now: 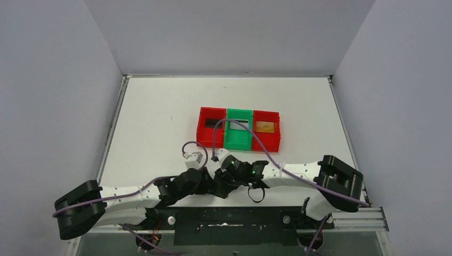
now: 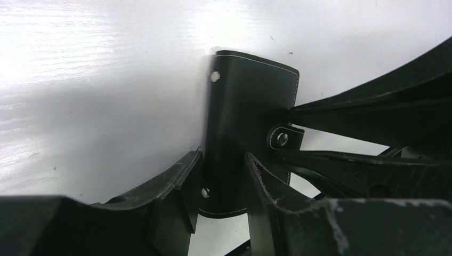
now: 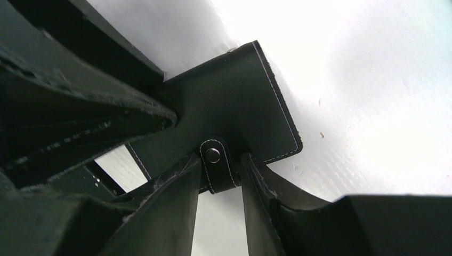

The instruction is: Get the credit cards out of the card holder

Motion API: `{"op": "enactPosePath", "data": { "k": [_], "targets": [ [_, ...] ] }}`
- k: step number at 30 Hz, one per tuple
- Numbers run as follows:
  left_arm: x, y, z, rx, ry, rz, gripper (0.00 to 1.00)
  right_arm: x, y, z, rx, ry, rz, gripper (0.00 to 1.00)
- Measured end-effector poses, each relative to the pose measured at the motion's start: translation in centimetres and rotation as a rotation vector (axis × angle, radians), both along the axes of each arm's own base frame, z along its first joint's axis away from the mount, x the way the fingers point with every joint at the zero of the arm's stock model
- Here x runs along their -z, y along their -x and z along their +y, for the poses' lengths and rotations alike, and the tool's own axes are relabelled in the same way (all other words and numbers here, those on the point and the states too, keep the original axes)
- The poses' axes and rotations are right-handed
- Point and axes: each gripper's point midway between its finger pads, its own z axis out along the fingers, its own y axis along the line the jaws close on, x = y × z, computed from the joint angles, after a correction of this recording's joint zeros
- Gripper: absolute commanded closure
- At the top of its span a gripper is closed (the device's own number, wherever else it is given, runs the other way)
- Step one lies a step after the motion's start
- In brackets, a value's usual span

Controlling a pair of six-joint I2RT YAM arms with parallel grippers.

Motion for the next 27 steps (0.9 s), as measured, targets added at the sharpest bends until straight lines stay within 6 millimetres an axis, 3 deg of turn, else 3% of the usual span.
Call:
{"op": "enactPosePath", "data": {
  "k": [5,8,10,16,21,27],
  "targets": [
    [0.0,0.0,0.0,0.002,0.002,0.001,0.66,0.4,-0.4,0.4,0.010,0.013,-0.006,0.77],
    [0.0,0.0,0.0,0.002,0.002,0.002,0.66,0.4,-0.5,0.4,0.030,0.011,-0.011,0.95],
    [0.0,0.0,0.0,0.001,0.001,0.001,0.65,0.3,-0.4,0.5,0.034,0.001,-0.016,0.99],
    [-0.1,-0.1,-0.2,0.002,0.010,-0.002,0.64,0.1,-0.4,1.3,0.064,-0.076,-0.011,1.00],
    [0.4,-0.3,-0.1,-0.014,-0.005,0.000,0.87,-0.1,-0.3,1.7,0.053,-0.181,0.030,1.00],
    [0.6,-0.6,-0.2,-0.065,-0.002,0.032,0.93,-0.4,0.0,1.8,0.006,-0.286,0.103,1.00]
  ]
}}
